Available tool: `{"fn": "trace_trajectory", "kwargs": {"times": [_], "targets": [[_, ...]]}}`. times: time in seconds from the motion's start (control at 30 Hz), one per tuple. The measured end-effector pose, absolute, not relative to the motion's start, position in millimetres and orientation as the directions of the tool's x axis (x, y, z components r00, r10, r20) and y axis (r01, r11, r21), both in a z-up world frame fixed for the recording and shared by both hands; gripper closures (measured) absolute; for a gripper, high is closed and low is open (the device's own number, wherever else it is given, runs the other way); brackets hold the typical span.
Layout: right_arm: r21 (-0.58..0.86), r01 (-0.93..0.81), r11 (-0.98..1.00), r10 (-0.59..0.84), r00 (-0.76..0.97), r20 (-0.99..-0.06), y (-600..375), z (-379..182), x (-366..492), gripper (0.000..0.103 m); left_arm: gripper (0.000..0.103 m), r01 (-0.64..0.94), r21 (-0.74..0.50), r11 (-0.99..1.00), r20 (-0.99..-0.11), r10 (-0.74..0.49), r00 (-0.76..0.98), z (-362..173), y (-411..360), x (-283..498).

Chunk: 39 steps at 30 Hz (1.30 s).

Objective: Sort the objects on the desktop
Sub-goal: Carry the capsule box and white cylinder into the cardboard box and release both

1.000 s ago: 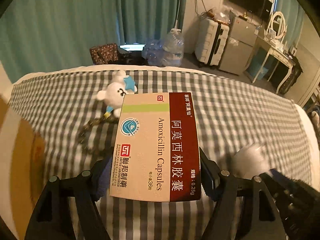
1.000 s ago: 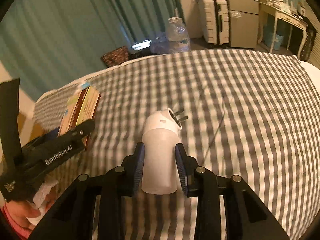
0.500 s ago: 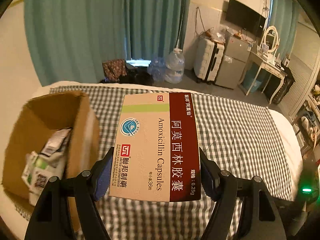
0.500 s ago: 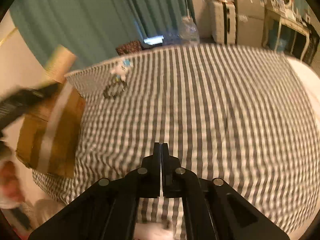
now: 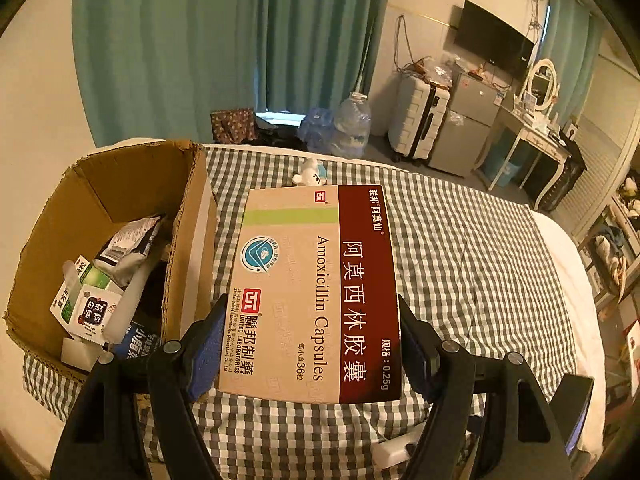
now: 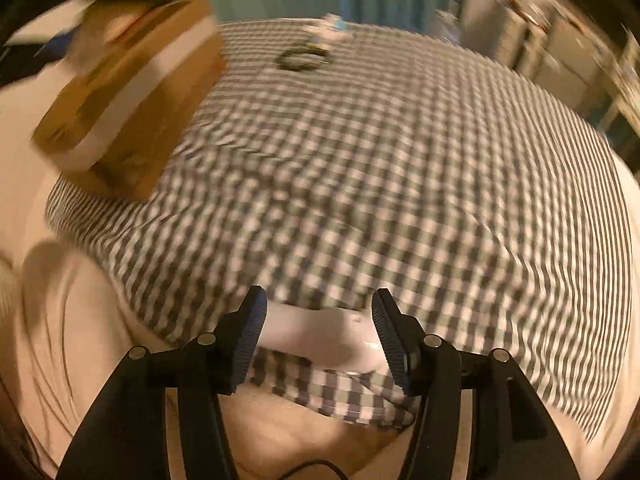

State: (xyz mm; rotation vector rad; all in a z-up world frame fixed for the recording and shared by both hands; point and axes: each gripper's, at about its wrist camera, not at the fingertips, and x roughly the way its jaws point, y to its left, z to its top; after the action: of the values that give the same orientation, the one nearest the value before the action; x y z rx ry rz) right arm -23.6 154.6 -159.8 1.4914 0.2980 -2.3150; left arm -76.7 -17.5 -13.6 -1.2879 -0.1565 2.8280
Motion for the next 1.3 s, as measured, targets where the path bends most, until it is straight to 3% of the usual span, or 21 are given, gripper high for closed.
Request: {"fn": "trace_trajectory", "kwargs": {"times": [0.37,0.53,0.63,0.83,0.87,0.93,0.97,1.3], "targets": [[-0.137,0.550,-0.824,-0.073,-0.343,-0.936,113.3,-198.4,-17.6,0.047,0.027,0.051,-0.121,-0.991,-0.765,0.060,-0.641,-22.7,-24.7,-78.0],[-0.053,0.501,-0.864,-0.133,-0.328,-0.935,121.6,-202.9,-36.0,0.047,0.027,0.073,-0.115,-0.991,-0.767,0.041,-0.641,-21.3,-33.6,-78.7],[0.099,0.457,-0.884,-0.218,-0.214,-0.952,131.4,-213.7,-49.0,0.041,0.027,0.086,-0.117,-0.989,-0.766,0.035,-0.642,-18.0,-37.9,-78.2],[0.134,0.433,-0.891,-0.221,-0.158,-0.962,141.0,-219.9,-45.7,0.039,0.027,0.101,-0.119,-0.988,-0.765,0.026,-0.643,-15.2,-40.5,-75.8],[0.125,0.437,-0.891,-0.214,-0.162,-0.963,140.2,-220.3,-44.7,0.042,0.027,0.104,-0.121,-0.987,-0.768,0.027,-0.640,-15.9,-41.6,-76.5],[0.083,0.439,-0.895,-0.181,-0.186,-0.966,137.3,-219.2,-42.1,0.060,0.027,0.103,-0.121,-0.987,-0.767,0.027,-0.642,-15.3,-41.2,-75.3],[0.060,0.436,-0.898,-0.165,-0.207,-0.964,136.7,-216.2,-41.0,0.064,0.027,0.102,-0.117,-0.988,-0.765,0.025,-0.644,-14.9,-41.8,-74.9],[0.122,0.292,-0.949,-0.239,-0.412,-0.879,172.0,-145.9,-44.4,0.069,0.027,0.109,-0.132,-0.985,-0.748,0.027,-0.663,-9.1,-46.8,-73.3]]}}
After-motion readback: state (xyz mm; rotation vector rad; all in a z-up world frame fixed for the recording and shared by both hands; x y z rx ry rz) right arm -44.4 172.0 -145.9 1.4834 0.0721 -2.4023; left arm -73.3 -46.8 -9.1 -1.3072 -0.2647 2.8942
